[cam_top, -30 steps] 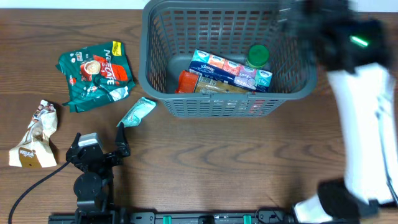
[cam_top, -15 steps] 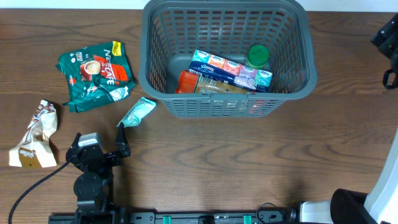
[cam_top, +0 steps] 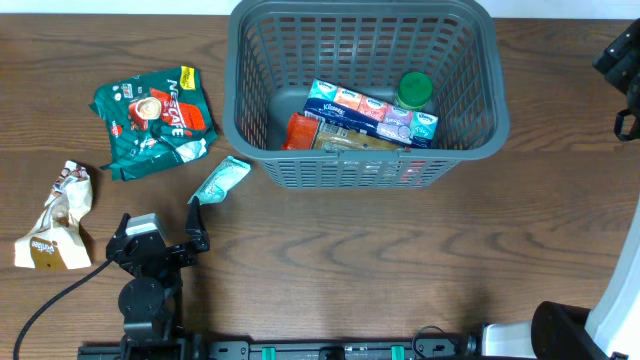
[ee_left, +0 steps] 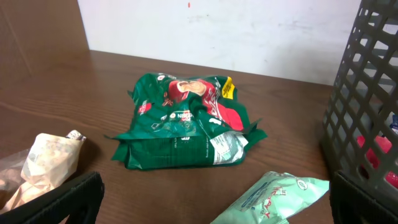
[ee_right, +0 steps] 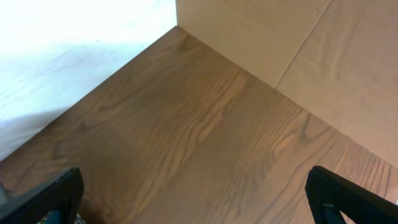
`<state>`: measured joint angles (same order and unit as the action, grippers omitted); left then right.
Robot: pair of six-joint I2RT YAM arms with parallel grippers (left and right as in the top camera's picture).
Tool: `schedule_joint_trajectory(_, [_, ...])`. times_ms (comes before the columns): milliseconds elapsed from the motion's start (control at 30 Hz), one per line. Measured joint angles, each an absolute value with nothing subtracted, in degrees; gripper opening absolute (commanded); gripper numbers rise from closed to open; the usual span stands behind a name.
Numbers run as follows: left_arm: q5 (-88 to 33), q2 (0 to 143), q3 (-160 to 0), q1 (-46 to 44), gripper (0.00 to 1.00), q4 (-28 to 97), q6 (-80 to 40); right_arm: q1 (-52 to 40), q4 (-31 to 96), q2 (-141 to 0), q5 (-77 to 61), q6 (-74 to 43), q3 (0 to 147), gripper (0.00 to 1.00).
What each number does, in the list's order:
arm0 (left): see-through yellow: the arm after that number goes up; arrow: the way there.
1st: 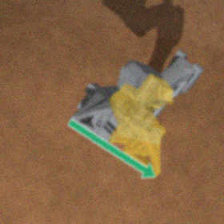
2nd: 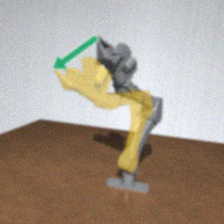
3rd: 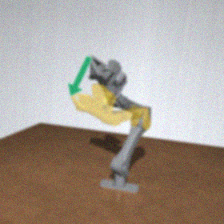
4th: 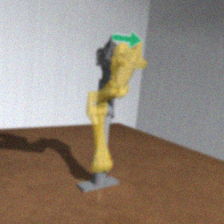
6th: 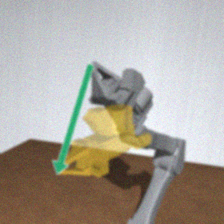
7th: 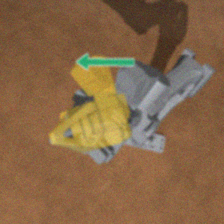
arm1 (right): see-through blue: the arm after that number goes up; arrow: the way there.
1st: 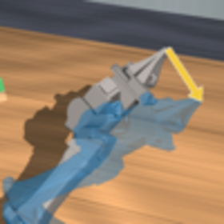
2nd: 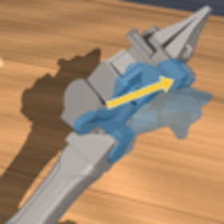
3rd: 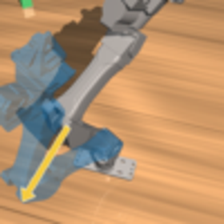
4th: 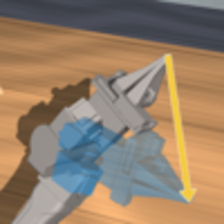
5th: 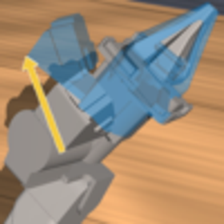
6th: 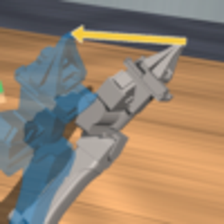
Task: Pack container
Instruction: 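Withdraw the right gripper up and out to the right, then move the left gripper to the green Nescafé bag and grasp it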
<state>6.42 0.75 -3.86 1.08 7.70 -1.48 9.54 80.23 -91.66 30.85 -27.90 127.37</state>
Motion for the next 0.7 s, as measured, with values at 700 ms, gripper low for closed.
schedule_joint_trajectory(700, [1.3,0.8,-3.7,1.1,0.99,4.8,-1.6,9.5,80.3,-91.7,30.8,-27.9,127.4,0.99])
